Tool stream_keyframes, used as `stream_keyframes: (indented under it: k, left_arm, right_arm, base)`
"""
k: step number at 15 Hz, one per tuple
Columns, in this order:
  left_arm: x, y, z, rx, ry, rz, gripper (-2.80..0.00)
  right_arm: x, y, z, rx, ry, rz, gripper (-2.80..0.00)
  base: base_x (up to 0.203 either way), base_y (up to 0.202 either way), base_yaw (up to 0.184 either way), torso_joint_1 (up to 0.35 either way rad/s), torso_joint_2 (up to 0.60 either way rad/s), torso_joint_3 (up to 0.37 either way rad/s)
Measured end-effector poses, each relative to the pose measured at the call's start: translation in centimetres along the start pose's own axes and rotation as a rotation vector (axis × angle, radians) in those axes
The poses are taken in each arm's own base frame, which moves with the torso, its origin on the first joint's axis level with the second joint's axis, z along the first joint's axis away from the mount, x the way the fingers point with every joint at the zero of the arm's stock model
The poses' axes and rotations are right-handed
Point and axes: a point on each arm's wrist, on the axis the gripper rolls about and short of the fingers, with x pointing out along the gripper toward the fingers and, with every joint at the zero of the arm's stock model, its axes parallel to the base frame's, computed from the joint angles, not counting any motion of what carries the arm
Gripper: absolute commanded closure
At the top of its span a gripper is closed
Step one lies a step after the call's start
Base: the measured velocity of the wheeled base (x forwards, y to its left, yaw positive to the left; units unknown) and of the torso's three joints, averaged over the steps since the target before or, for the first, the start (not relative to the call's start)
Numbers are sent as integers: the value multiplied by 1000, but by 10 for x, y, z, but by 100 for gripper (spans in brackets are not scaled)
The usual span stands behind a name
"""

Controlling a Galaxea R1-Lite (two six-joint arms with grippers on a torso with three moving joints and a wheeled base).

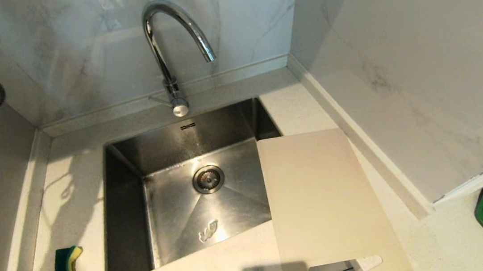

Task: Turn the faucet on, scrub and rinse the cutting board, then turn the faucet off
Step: Turn on the tap

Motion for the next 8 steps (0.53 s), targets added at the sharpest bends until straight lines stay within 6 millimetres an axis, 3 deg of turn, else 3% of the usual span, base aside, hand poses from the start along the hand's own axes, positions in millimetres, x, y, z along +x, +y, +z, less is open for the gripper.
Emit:
stream_keyframes:
  k: [5, 8]
  left_arm:
    - [87, -35, -54, -27, 71, -43, 0]
    - [124, -48, -64, -116, 48, -41, 0]
  right_arm:
    - [0, 0, 0, 0, 0, 0, 0]
    - [0, 0, 0, -1, 0, 0, 0]
  base:
    - [0, 0, 0, 0, 0, 0]
    - [0, 0, 0, 0, 0, 0]
